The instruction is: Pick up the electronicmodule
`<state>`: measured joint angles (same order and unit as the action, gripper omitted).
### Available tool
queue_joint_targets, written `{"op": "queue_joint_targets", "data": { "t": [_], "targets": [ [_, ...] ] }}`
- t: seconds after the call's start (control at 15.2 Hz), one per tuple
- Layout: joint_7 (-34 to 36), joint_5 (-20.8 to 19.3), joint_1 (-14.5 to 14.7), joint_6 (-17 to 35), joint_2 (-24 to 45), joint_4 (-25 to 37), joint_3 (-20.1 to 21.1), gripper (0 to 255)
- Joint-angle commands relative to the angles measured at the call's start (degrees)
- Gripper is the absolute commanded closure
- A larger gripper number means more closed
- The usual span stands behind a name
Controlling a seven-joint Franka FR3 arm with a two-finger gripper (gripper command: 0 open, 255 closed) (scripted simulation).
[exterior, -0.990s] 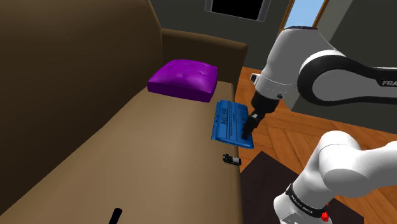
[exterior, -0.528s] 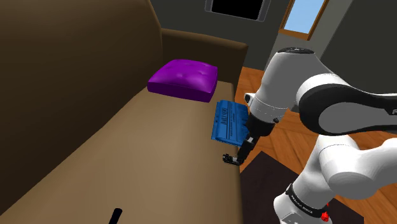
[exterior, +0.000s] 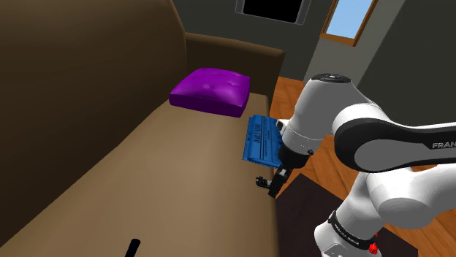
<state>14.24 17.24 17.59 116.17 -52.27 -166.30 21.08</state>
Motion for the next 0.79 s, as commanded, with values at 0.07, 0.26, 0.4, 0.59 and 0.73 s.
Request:
{"op": "queue_joint_targets", "data": {
  "t": [0.07, 0.26, 0.4, 0.59, 0.73],
  "targets": [
    [-0.03, 0.08, 0.03, 0.36, 0.08, -0.25, 0.06, 255],
    [-0.02, 0.08, 0.03, 0.36, 0.11, -0.23, 0.08, 255],
    [-0.02, 0.09, 0.03, 0.36, 0.10, -0.23, 0.08, 255],
    [-0.01, 0.09, 0.01, 0.42, 0.22, -0.17, 0.10, 255],
    [0.01, -0.42, -0.19, -1.48, -0.50, 1.04, -0.39, 255]
  ]
}}
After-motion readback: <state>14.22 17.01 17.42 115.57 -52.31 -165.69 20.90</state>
